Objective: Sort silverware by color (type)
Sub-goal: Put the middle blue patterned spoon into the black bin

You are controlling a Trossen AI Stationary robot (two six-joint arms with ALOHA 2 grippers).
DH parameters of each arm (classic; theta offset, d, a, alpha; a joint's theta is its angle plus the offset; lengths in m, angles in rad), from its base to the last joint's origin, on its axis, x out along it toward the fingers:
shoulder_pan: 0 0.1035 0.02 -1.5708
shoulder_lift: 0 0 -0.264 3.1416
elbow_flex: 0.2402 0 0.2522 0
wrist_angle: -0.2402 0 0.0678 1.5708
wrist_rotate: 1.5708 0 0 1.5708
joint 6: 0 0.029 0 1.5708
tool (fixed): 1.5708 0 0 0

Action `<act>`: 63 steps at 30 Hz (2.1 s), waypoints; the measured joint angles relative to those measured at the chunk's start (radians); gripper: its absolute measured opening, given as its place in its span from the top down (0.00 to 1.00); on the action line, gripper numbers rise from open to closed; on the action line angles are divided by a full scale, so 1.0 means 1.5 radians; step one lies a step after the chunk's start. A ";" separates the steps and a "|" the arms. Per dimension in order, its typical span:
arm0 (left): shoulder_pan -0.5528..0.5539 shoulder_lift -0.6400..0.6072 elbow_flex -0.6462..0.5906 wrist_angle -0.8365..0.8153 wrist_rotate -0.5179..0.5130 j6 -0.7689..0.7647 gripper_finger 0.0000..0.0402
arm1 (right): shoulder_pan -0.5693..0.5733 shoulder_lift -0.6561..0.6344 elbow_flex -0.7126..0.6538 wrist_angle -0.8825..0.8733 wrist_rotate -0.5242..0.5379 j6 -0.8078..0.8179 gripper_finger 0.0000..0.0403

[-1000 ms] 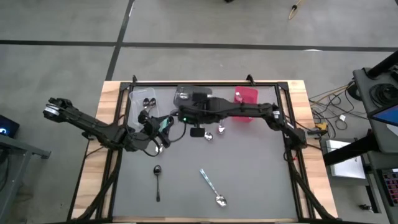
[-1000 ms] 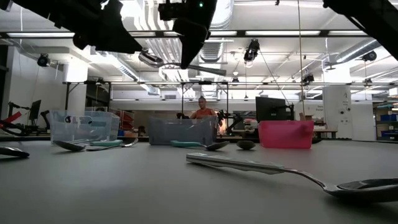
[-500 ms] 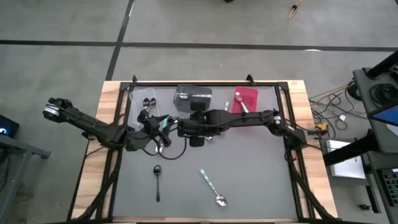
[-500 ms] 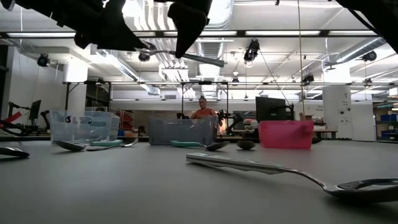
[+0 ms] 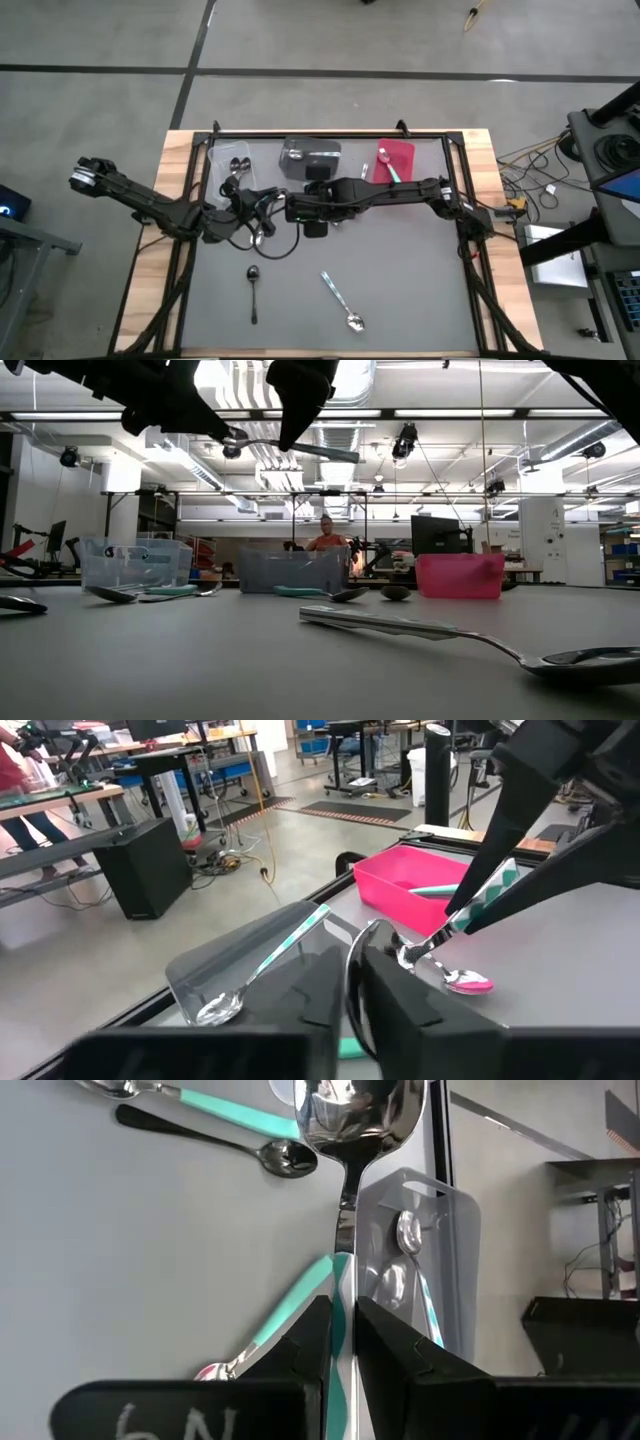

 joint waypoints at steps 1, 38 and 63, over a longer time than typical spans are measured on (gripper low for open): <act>0.000 0.000 0.000 0.004 0.000 -0.002 0.97 | 0.000 0.000 0.000 0.000 0.001 0.000 0.93; -0.010 -0.033 0.000 -0.019 0.026 -0.071 0.86 | -0.070 0.011 0.002 0.010 -0.120 -0.073 0.96; -0.011 -0.093 0.000 -0.168 -0.024 -0.064 0.65 | -0.322 0.097 -0.017 0.068 -0.265 -0.035 0.96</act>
